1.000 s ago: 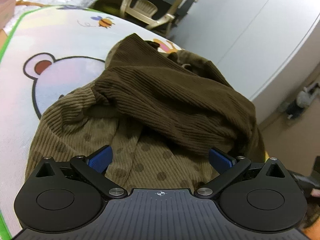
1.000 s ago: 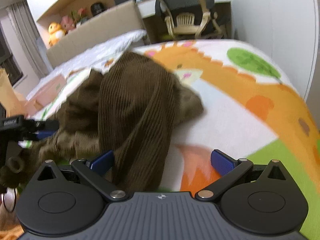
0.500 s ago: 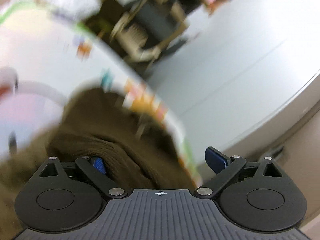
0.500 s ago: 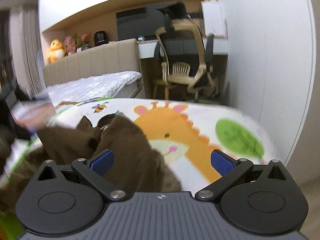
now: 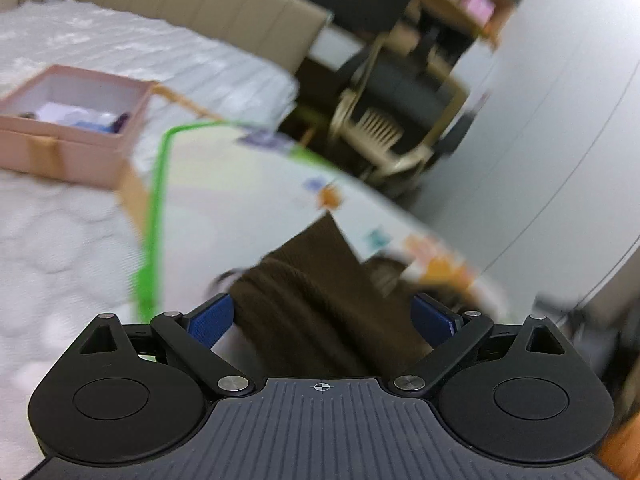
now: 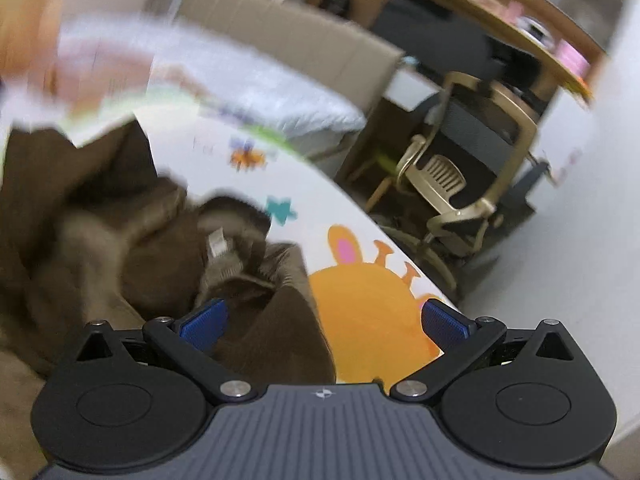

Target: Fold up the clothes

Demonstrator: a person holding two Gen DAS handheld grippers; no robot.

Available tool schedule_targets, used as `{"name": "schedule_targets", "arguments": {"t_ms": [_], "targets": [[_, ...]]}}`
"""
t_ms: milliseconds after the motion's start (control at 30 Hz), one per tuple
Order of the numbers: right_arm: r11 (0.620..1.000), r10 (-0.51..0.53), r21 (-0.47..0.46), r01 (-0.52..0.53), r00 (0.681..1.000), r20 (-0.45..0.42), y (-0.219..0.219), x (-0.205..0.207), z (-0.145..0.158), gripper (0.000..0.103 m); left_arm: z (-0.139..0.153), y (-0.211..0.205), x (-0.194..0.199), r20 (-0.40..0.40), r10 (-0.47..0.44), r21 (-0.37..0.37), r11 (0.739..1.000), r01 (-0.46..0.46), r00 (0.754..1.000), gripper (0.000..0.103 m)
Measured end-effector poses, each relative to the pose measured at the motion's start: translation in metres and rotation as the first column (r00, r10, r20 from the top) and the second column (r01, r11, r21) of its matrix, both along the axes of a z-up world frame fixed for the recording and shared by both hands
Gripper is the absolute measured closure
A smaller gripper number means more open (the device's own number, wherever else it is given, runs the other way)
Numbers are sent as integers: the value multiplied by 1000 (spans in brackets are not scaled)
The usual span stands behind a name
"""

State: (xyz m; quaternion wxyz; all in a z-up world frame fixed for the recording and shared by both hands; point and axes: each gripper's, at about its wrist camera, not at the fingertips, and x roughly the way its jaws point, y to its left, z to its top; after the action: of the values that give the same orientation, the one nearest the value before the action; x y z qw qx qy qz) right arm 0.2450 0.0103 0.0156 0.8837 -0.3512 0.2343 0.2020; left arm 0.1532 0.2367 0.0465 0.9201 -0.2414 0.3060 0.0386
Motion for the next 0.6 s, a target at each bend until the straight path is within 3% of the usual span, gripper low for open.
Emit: {"name": "schedule_targets", "arguments": {"t_ms": [67, 133, 267, 400, 433, 467, 533, 600], "targets": [[995, 26, -100, -22, 999, 37, 16, 9, -16, 0, 0, 4, -12, -38, -2, 69, 998, 5, 999, 4], [992, 32, -121, -24, 998, 62, 26, 20, -22, 0, 9, 4, -15, -30, -24, 120, 992, 27, 999, 4], [997, -34, -57, 43, 988, 148, 30, 39, -23, 0, 10, -28, 28, -50, -117, 258, 958, 127, 992, 1], [994, -108, 31, 104, 978, 178, 2, 43, -20, 0, 6, -63, 76, -90, -211, 393, 891, 229, 973, 1], [991, -127, 53, 119, 975, 184, -5, 45, -19, 0, -1, -72, 89, -114, -228, 446, 858, 255, 967, 1], [988, -146, 76, 133, 971, 190, -12, 46, -18, 0, -12, -82, 103, -150, -237, 517, 809, 280, 960, 1], [985, -156, 105, 138, 969, 190, -25, 46, -17, 0, -34, -99, 129, -215, -245, 640, 696, 326, 945, 1], [995, -81, 77, 69, 984, 160, -32, 43, -19, 0, -52, -107, 146, -252, -252, 725, 590, 355, 934, 1]]}}
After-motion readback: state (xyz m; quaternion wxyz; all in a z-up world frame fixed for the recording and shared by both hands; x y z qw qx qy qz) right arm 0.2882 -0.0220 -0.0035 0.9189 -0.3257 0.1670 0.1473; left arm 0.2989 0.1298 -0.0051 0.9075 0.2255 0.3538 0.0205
